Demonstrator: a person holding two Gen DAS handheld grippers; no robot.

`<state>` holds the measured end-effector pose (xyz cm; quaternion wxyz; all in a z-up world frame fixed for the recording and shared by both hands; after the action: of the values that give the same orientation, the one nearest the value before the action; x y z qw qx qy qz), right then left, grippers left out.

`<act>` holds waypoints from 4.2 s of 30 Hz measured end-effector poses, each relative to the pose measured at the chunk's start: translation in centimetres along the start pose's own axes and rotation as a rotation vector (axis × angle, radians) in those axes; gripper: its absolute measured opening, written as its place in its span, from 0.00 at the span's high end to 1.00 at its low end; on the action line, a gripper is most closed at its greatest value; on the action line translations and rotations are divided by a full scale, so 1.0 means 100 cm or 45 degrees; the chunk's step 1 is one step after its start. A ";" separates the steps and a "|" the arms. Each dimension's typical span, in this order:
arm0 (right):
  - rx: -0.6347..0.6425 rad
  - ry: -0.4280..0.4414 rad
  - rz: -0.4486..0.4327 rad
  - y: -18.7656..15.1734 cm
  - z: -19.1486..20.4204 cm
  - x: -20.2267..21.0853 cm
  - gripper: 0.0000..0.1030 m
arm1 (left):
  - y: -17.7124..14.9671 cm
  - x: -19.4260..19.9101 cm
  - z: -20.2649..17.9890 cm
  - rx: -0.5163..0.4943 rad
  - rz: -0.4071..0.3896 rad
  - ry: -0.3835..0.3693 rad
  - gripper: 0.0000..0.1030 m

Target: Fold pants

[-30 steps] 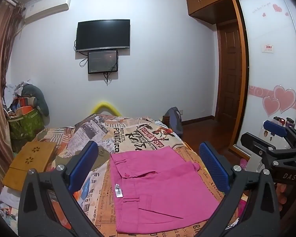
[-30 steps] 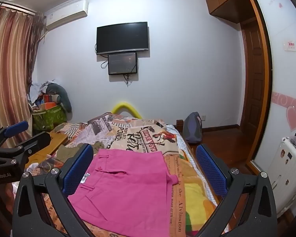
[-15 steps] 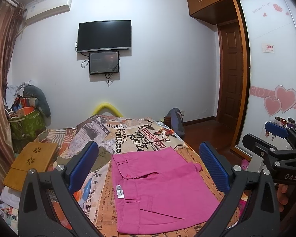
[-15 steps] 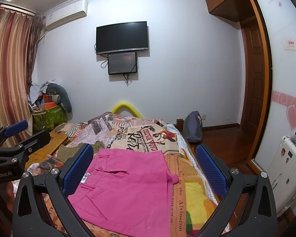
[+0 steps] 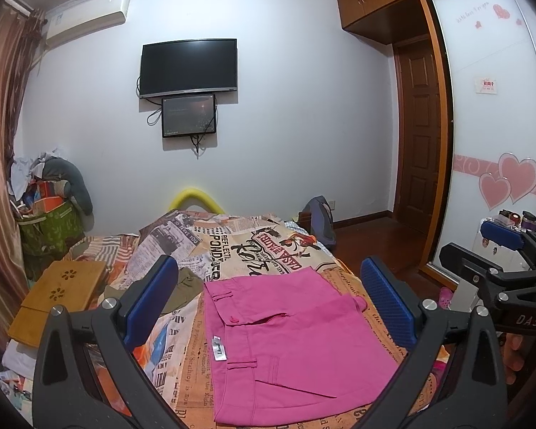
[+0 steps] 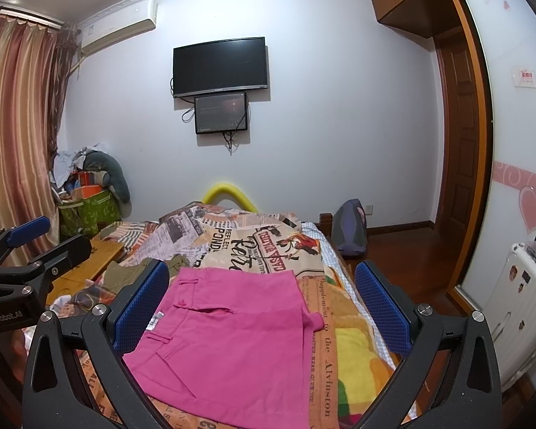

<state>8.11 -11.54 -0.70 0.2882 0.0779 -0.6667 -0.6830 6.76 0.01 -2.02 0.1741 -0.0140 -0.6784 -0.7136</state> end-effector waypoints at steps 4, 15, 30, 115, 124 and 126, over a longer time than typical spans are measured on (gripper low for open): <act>-0.002 0.001 0.001 0.000 0.000 0.000 0.00 | 0.000 0.000 0.000 0.000 -0.001 0.000 0.00; -0.004 0.002 0.002 0.000 0.000 -0.002 0.00 | 0.002 0.000 -0.001 -0.004 -0.003 0.002 0.00; -0.007 0.002 0.003 0.000 0.000 -0.002 0.00 | 0.004 -0.001 -0.002 -0.009 -0.006 0.002 0.00; -0.182 0.103 0.913 -0.184 -0.116 -0.210 0.88 | -0.200 -0.284 0.030 -0.138 1.060 -0.183 0.96; -0.212 0.083 0.794 -0.140 -0.128 -0.193 0.72 | -0.169 -0.276 0.034 -0.151 0.967 -0.160 0.79; -0.192 0.074 0.741 -0.125 -0.129 -0.192 0.58 | -0.163 -0.278 0.036 -0.139 0.945 -0.147 0.72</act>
<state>26.59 -13.89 -19.26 0.4956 -0.1185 -0.6000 -0.6167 27.77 10.19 -24.52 0.3811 -0.3083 -0.5968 -0.6352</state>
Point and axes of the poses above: each gripper's, at about its wrist camera, not at the fingertips, and x roughly against the way its jaws point, z to its left, y to its top, the point moved 7 cm from there along -x, roughly the way its jaws point, and after that the axes turned 12 degrees about y, right-handed, at the moved point
